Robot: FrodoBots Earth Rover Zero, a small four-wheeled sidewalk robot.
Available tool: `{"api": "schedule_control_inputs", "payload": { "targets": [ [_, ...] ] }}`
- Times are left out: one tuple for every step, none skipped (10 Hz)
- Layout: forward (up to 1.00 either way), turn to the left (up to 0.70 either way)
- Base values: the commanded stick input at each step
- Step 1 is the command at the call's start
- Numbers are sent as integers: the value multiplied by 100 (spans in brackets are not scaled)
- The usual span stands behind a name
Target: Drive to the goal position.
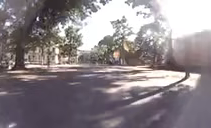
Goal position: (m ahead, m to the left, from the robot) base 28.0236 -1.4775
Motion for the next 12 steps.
{"api": "schedule_control_inputs", "payload": {
  "targets": [
    [70,0],
    [70,0],
    [70,0],
    [70,0],
    [70,1],
    [70,6],
    [70,12],
    [70,12],
    [70,11],
    [70,0],
    [70,0],
    [70,0]
  ]
}}
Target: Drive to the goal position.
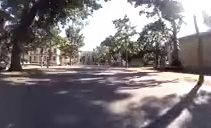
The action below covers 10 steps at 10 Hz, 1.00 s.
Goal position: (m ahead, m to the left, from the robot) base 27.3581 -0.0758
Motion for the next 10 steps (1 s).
{"api": "schedule_control_inputs", "payload": {
  "targets": [
    [70,0],
    [70,0],
    [70,0],
    [70,0],
    [70,0],
    [70,0],
    [70,0],
    [70,0],
    [70,0],
    [70,0]
  ]
}}
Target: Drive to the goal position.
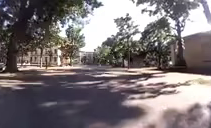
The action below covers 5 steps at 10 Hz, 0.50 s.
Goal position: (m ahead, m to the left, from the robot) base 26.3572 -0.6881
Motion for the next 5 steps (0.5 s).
{"api": "schedule_control_inputs", "payload": {
  "targets": [
    [70,0],
    [70,0],
    [70,0],
    [70,0],
    [70,0]
  ]
}}
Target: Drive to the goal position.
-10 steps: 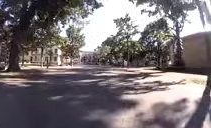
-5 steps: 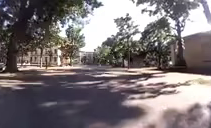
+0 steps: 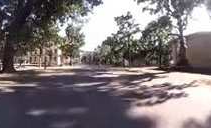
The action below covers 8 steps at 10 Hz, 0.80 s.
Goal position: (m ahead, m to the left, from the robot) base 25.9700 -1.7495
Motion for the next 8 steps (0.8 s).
{"api": "schedule_control_inputs", "payload": {
  "targets": [
    [70,0],
    [70,0],
    [70,0],
    [70,0],
    [70,0],
    [70,0],
    [70,0],
    [70,0]
  ]
}}
